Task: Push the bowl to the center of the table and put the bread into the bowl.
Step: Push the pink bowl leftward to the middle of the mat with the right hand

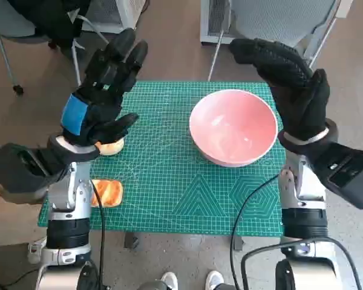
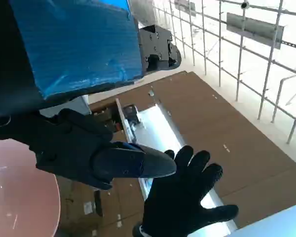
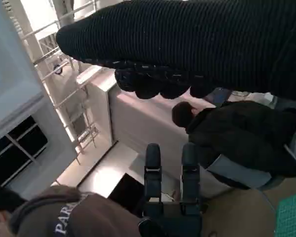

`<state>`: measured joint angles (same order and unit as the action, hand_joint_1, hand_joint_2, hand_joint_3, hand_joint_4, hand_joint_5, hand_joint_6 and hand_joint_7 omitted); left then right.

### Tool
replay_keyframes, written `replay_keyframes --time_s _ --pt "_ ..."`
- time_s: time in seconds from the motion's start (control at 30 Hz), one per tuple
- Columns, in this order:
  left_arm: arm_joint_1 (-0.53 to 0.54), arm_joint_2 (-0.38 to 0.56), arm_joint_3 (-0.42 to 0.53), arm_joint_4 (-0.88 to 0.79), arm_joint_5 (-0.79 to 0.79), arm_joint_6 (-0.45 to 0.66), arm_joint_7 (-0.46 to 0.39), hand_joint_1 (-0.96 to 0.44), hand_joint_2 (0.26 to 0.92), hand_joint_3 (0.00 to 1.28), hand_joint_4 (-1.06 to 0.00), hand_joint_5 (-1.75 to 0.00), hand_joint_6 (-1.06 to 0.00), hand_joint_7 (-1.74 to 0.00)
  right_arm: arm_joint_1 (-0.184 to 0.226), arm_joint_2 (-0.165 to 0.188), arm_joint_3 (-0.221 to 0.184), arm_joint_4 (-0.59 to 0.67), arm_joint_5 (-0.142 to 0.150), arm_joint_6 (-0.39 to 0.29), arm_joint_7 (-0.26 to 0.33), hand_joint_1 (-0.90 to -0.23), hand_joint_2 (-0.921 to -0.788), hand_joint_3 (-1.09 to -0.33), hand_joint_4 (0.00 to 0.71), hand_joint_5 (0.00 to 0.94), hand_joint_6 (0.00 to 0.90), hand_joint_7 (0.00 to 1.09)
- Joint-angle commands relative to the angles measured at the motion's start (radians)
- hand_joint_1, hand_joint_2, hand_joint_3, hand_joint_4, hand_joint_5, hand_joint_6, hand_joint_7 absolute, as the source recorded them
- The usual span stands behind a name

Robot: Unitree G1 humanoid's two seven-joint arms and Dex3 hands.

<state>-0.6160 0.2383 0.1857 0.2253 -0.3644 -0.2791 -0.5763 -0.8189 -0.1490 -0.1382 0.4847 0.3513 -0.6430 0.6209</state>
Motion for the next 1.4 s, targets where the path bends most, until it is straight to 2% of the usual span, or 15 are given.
replay_keyframes --time_s 0.03,0.93,1.4 --pt "-0.018 0.011 -0.002 0.004 0.004 -0.009 0.001 -0.66 0.921 0.25 -0.09 0.00 -0.09 -0.28 0.011 -0.001 0.003 0.011 0.003 0.003 0.011 -0.695 -0.921 -0.746 0.080 0.000 0.027 0.29" --pt "-0.008 0.003 -0.012 -0.010 -0.006 0.007 0.004 -0.66 0.921 0.25 -0.10 0.00 -0.11 -0.24 0.020 -0.011 0.000 0.000 -0.003 0.002 0.011 -0.711 -0.921 -0.743 0.081 0.001 0.032 0.29" --pt "0.002 0.001 -0.013 -0.017 -0.013 0.010 0.001 -0.65 0.921 0.25 -0.09 0.00 -0.11 -0.22 -0.004 -0.049 -0.055 0.084 0.018 -0.019 0.017 -0.711 -0.921 -0.745 0.090 0.004 0.035 0.28"
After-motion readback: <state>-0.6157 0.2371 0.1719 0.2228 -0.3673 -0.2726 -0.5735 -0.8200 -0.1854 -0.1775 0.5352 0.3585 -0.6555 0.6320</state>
